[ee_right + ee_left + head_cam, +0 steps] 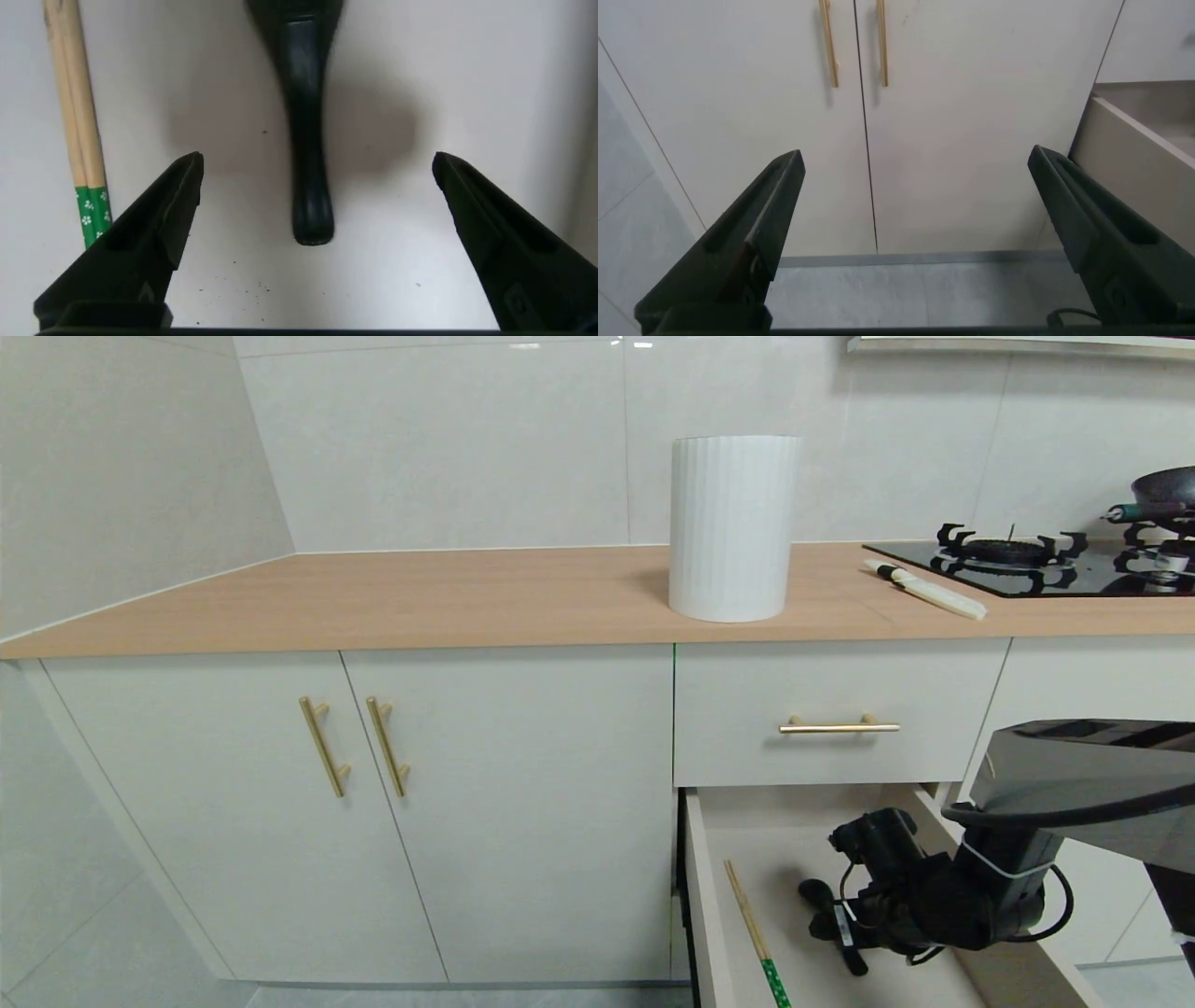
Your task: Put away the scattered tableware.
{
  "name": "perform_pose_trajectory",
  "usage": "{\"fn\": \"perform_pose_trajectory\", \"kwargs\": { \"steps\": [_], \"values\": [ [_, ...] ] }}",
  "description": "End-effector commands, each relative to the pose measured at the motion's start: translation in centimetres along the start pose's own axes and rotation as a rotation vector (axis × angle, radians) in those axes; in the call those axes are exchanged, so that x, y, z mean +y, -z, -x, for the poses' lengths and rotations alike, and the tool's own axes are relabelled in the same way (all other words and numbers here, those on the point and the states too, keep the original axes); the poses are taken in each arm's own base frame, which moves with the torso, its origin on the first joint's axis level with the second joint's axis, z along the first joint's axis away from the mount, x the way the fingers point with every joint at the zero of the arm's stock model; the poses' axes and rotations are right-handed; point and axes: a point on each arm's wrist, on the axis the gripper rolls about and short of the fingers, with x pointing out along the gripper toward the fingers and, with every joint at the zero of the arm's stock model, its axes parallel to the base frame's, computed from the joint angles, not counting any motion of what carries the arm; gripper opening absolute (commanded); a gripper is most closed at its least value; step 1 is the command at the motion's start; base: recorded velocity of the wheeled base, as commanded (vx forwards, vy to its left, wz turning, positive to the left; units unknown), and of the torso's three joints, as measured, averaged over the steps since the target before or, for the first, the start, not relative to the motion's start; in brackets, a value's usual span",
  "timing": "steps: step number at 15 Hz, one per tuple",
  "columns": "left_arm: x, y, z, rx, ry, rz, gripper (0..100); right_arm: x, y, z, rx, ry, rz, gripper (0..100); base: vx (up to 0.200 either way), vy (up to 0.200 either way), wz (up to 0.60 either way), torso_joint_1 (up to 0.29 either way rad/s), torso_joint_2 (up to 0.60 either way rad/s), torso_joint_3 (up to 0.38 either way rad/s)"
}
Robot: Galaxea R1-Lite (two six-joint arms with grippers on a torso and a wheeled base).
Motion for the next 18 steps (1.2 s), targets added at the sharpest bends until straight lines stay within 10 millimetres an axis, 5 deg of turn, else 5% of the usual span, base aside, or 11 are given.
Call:
{"fn": "perform_pose_trajectory", "kwargs": {
  "steps": [1, 5, 8, 13, 18],
  "values": [
    [0.0, 0.0, 0.0, 0.0, 0.0, 0.0, 100, -0.2, -1.5, 2.5, -0.075, 0.016, -0.044, 100, 0.0, 0.0, 0.0, 0.0, 0.0, 0.0],
    [0.0, 0.0, 0.0, 0.0, 0.0, 0.0, 100, -1.4, -4.3, 12.7, -0.197, -0.01, -0.08, 100, 0.0, 0.0, 0.0, 0.0, 0.0, 0.0],
    [0.0, 0.0, 0.0, 0.0, 0.0, 0.0, 100, -1.8, -4.5, 17.8, -0.242, -0.028, -0.076, 100, 0.0, 0.0, 0.0, 0.0, 0.0, 0.0],
    [0.0, 0.0, 0.0, 0.0, 0.0, 0.0, 100, -0.7, -3.3, 22.9, -0.256, -0.08, -0.017, 100, 0.0, 0.0, 0.0, 0.0, 0.0, 0.0],
    [0.0, 0.0, 0.0, 0.0, 0.0, 0.0, 100, -0.4, -2.8, 23.6, -0.244, -0.089, 0.006, 100, -0.04, 0.0, 0.0, 0.0, 0.0, 0.0]
  ]
}}
